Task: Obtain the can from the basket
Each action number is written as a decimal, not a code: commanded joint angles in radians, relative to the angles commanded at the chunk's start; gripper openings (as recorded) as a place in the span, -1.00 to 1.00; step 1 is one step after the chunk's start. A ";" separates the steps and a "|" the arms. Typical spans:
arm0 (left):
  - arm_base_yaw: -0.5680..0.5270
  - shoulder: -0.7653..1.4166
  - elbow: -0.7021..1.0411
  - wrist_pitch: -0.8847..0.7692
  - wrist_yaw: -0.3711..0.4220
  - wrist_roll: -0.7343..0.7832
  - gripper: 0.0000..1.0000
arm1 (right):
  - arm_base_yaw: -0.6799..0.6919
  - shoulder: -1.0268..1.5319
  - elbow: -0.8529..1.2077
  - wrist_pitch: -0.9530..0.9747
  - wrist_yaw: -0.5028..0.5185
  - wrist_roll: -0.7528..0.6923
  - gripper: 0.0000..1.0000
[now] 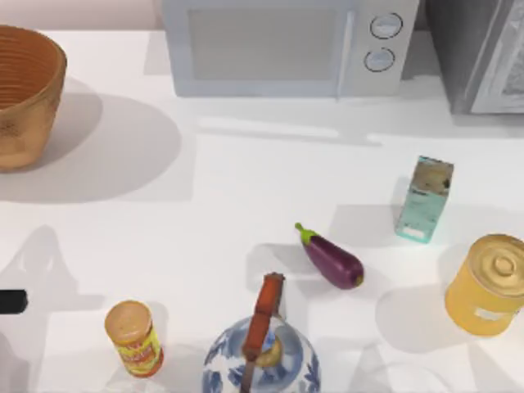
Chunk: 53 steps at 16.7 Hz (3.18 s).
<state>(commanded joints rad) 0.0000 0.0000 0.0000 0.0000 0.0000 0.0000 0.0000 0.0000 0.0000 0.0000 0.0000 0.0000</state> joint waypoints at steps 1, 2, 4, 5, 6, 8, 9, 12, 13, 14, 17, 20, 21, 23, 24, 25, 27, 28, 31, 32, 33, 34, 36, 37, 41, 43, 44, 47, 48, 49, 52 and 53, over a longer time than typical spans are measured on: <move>0.000 0.000 0.000 0.000 0.000 0.000 -1.00 | 0.000 0.000 0.000 0.000 0.000 0.000 1.00; 0.000 0.000 0.000 0.000 0.000 0.000 -1.00 | 0.000 0.000 0.000 0.000 0.000 0.000 1.00; 0.003 0.004 0.001 -0.002 0.000 0.002 -1.00 | 0.000 0.000 0.000 0.000 0.000 0.000 1.00; 0.003 0.004 0.001 -0.002 0.000 0.002 -1.00 | 0.000 0.000 0.000 0.000 0.000 0.000 1.00; 0.003 0.024 0.001 0.008 0.008 0.005 -1.00 | 0.000 0.000 0.000 0.000 0.000 0.000 1.00; 0.001 0.084 0.006 0.040 0.038 0.014 -1.00 | 0.000 0.000 0.000 0.000 0.000 0.000 1.00; -0.001 0.126 0.012 0.063 0.059 0.020 -1.00 | 0.000 0.000 0.000 0.000 0.000 0.000 1.00; -0.008 0.296 0.042 0.148 0.142 0.036 -1.00 | 0.000 0.000 0.000 0.000 0.000 0.000 1.00; -0.011 0.353 0.054 0.178 0.173 0.041 -1.00 | 0.000 0.000 0.000 0.000 0.000 0.000 1.00; -0.014 0.412 0.068 0.209 0.204 0.045 -1.00 | 0.000 0.000 0.000 0.000 0.000 0.000 1.00; -0.022 0.586 0.111 0.300 0.294 0.057 -1.00 | 0.000 0.000 0.000 0.000 0.000 0.000 1.00; -0.030 0.754 0.154 0.385 0.379 0.069 -1.00 | 0.000 0.000 0.000 0.000 0.000 0.000 1.00; -0.033 0.808 0.170 0.413 0.408 0.073 -1.00 | 0.000 0.000 0.000 0.000 0.000 0.000 1.00; -0.038 0.918 0.203 0.472 0.465 0.081 -1.00 | 0.000 0.000 0.000 0.000 0.000 0.000 1.00; -0.041 0.972 0.221 0.501 0.493 0.084 -1.00 | 0.000 0.000 0.000 0.000 0.000 0.000 1.00; -0.044 1.025 0.239 0.530 0.521 0.087 -1.00 | 0.000 0.000 0.000 0.000 0.000 0.000 1.00; -0.050 1.130 0.277 0.589 0.578 0.093 -1.00 | 0.000 0.000 0.000 0.000 0.000 0.000 1.00; -0.053 1.181 0.296 0.618 0.606 0.096 -1.00 | 0.000 0.000 0.000 0.000 0.000 0.000 1.00; -0.062 1.331 0.358 0.706 0.690 0.104 -1.00 | 0.000 0.000 0.000 0.000 0.000 0.000 1.00; -0.065 1.379 0.379 0.736 0.719 0.106 -1.00 | 0.000 0.000 0.000 0.000 0.000 0.000 1.00; -0.068 1.426 0.401 0.765 0.747 0.107 -1.00 | 0.000 0.000 0.000 0.000 0.000 0.000 1.00; -0.071 1.473 0.422 0.794 0.775 0.109 -1.00 | 0.000 0.000 0.000 0.000 0.000 0.000 1.00; -0.077 1.564 0.466 0.851 0.832 0.111 -1.00 | 0.000 0.000 0.000 0.000 0.000 0.000 1.00; -0.080 1.609 0.487 0.879 0.861 0.112 -1.00 | 0.000 0.000 0.000 0.000 0.000 0.000 1.00; -0.091 1.780 0.572 0.984 0.975 0.112 -1.00 | 0.000 0.000 0.000 0.000 0.000 0.000 1.00; -0.095 1.862 0.613 1.033 1.031 0.111 -1.00 | 0.000 0.000 0.000 0.000 0.000 0.000 1.00; -0.097 1.902 0.633 1.056 1.060 0.111 -1.00 | 0.000 0.000 0.000 0.000 0.000 0.000 1.00; -0.100 2.020 0.689 1.122 1.141 0.108 -1.00 | 0.000 0.000 0.000 0.000 0.000 0.000 1.00; -0.100 2.058 0.707 1.142 1.168 0.107 -1.00 | 0.000 0.000 0.000 0.000 0.000 0.000 1.00; -0.101 2.095 0.725 1.162 1.194 0.107 -1.00 | 0.000 0.000 0.000 0.000 0.000 0.000 1.00; -0.101 2.202 0.778 1.222 1.269 0.108 -1.00 | 0.000 0.000 0.000 0.000 0.000 0.000 1.00; -0.102 2.238 0.796 1.242 1.295 0.109 -1.00 | 0.000 0.000 0.000 0.000 0.000 0.000 1.00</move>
<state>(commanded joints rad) -0.1015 2.2379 0.7956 1.2422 1.2953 0.1086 0.0000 0.0000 0.0000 0.0000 0.0000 0.0000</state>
